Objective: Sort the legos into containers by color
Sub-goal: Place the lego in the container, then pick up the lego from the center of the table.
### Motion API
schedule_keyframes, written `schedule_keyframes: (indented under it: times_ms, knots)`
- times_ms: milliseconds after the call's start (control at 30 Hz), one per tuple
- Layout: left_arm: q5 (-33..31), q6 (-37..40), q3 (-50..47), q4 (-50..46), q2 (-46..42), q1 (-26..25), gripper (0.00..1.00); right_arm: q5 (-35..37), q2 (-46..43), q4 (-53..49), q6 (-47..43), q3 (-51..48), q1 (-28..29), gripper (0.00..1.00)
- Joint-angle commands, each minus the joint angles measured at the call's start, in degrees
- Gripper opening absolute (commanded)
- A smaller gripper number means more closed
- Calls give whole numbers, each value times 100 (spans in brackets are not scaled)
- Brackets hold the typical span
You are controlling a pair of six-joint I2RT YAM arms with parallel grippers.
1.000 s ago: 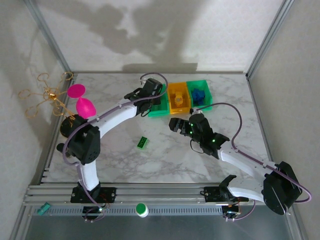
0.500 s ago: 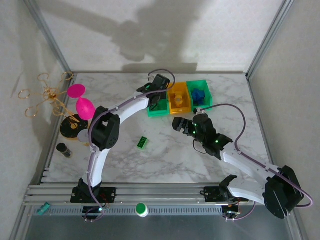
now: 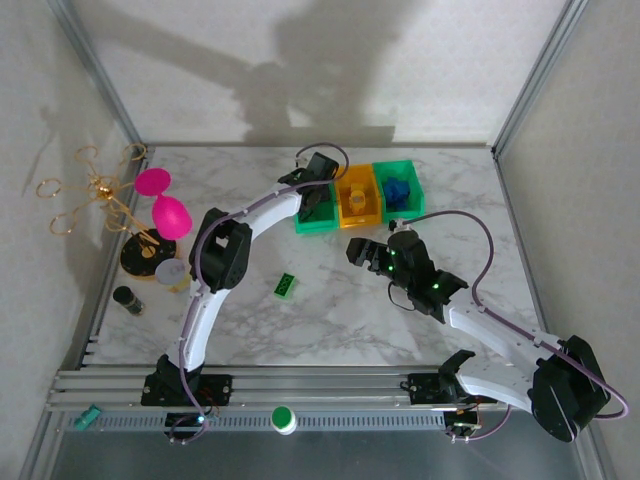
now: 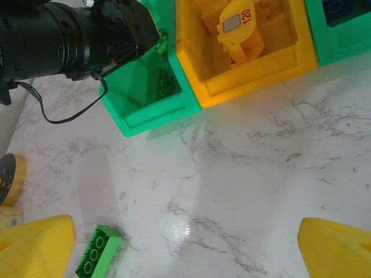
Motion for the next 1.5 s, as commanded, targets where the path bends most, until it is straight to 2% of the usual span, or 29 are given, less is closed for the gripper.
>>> schedule_keyframes:
  times_ms: [0, 333, 600, 867, 967, 1100, 1300, 1467]
  knots:
    - [13, 44, 199, -173, 40, 13, 37, 117, -45, -15, 43, -40, -40, 99]
    - [31, 31, 32, -183, -384, 13, 48, 68, 13, -10, 24, 51, -40, 99]
    - [148, -126, -383, -113, -1290, -4, 48, -14, 13, 38, 21, 41, -40, 99]
    - [423, -256, -2270, 211, -2961, -156, 48, -284, 29, -64, -70, 45, 15, 99]
    - [149, -305, -3237, 157, -3779, -358, 48, -248, 47, -143, -67, -42, 193, 99]
    - [372, -378, -4568, 165, -4750, -454, 49, -249, 182, -195, -16, -163, 521, 99]
    - [659, -378, -5804, -101, -5331, -693, 53, -298, 293, 97, 204, -411, 821, 99]
    - [1276, -440, -6569, 442, -5288, -848, 59, -226, 366, 161, 277, -483, 834, 99]
